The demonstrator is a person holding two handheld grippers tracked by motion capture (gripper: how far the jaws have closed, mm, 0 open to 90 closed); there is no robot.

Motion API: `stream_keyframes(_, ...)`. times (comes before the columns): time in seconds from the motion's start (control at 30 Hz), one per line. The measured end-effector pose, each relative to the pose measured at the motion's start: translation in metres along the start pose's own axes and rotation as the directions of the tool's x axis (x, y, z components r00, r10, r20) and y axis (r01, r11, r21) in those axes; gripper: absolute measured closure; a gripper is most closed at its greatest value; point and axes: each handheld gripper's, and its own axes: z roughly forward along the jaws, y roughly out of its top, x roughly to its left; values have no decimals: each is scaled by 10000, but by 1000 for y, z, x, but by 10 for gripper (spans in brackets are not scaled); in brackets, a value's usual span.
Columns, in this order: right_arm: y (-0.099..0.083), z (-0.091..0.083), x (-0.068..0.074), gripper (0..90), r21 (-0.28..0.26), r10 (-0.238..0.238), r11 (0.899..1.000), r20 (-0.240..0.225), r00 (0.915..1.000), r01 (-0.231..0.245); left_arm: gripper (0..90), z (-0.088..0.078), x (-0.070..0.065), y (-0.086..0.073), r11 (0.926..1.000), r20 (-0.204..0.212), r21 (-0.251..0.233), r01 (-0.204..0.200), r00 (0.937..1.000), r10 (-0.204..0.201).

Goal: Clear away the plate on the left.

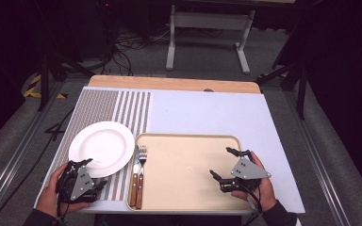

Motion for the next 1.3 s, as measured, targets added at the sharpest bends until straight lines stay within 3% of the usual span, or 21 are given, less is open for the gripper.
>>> stream_keyframes(0.17, -1, 1, 0, 117, 57, -79, 10000, -12, 10000, 79, 179, 4, 5, -4, 9999, -584, 1, -130, 9982, 129)
stream_keyframes(0.27, -1, 1, 1, 117, 61, -56, 10000, -22, 10000, 56, 200, 7, 6, -5, 9990, -977, 65, -433, 9943, 437)
stream_keyframes(0.4, -2, 1, 1, 117, 93, -108, 9999, -35, 9999, 108, 255, 10, 3, -3, 9937, -1479, 174, -1104, 9827, 1117)
stream_keyframes(0.5, -2, 2, 1, 117, 130, -76, 9999, -36, 10000, 77, 284, 12, 4, -2, 9894, -1402, 186, -1440, 9794, 1452)
stream_keyframes(0.57, -2, 4, 2, 117, 175, -158, 9997, -58, 9999, 159, 353, 12, 0, -2, 9840, -1278, 221, -1766, 9757, 1780)
stream_keyframes(0.67, -2, 5, 4, 117, 238, -178, 9996, -114, 9998, 180, 578, 13, -5, 0, 9728, -1156, 362, -2289, 9659, 2316)
stream_keyframes(0.73, -2, 6, 4, 117, 266, -158, 9995, -124, 9998, 161, 666, 15, -9, 2, 9569, -1230, 610, -2840, 9492, 2895)
stream_keyframes(0.77, -2, 6, 4, 117, 266, -158, 9995, -124, 9998, 161, 666, 17, -12, 3, 9494, -1212, 733, -3055, 9422, 3125)
stream_keyframes(0.8, -2, 6, 4, 116, 275, -192, 9994, -131, 9997, 195, 735, 19, -14, 4, 9407, -1357, 844, -3285, 9315, 3375)
stream_keyframes(0.83, -2, 6, 4, 116, 275, -192, 9994, -131, 9997, 195, 735, 20, -16, 6, 9318, -1458, 1024, -3483, 9213, 3604)
stream_keyframes(0.87, -2, 6, 4, 117, 279, -177, 9994, -135, 9998, 181, 744, 21, -18, 8, 9182, -1572, 1236, -3763, 9062, 3926)
stream_keyframes(0.93, -2, 6, 4, 117, 292, -155, 9994, -138, 9998, 159, 761, 27, -26, 13, 8853, -2020, 1776, -4297, 8645, 4602)
stream_keyframes(0.97, -3, 6, 4, 117, 303, -173, 9994, -130, 9998, 177, 771, 27, -26, 13, 8853, -2020, 1776, -4297, 8645, 4602)
stream_keyframes(1.0, -3, 6, 4, 117, 313, -174, 9993, -133, 9998, 179, 779, 30, -29, 17, 8646, -2109, 2169, -4531, 8431, 4947)
stream_keyframes(1.03, -4, 6, 3, 117, 330, -161, 9993, -127, 9998, 165, 783, 32, -30, 18, 8601, -2195, 2288, -4559, 8366, 5018)
stream_keyframes(1.07, -4, 6, 3, 117, 345, -145, 9993, -116, 9998, 149, 789, 34, -32, 20, 8494, -2306, 2422, -4689, 8226, 5198)
stream_keyframes(1.1, -4, 6, 3, 117, 340, -125, 9993, -104, 9999, 128, 797, 36, -32, 22, 8454, -2305, 2472, -4734, 8187, 5259)
stream_keyframes(1.13, -4, 6, 2, 117, 326, -113, 9994, -96, 9999, 116, 804, 37, -32, 23, 8455, -2304, 2536, -4699, 8196, 5246)
stream_keyframes(1.2, -4, 6, 3, 117, 337, -153, 9993, -79, 9999, 155, 819, 38, -31, 25, 8599, -2289, 2503, -4449, 8358, 4991)
stream_keyframes(1.27, -4, 5, 3, 117, 330, -159, 9993, -78, 9998, 161, 818, 39, -31, 25, 8509, -2345, 2602, -4563, 8250, 5141)
stream_keyframes(1.3, -4, 5, 2, 117, 340, -168, 9993, -76, 9998, 171, 818, 39, -32, 25, 8501, -2333, 2630, -4562, 8249, 5148)
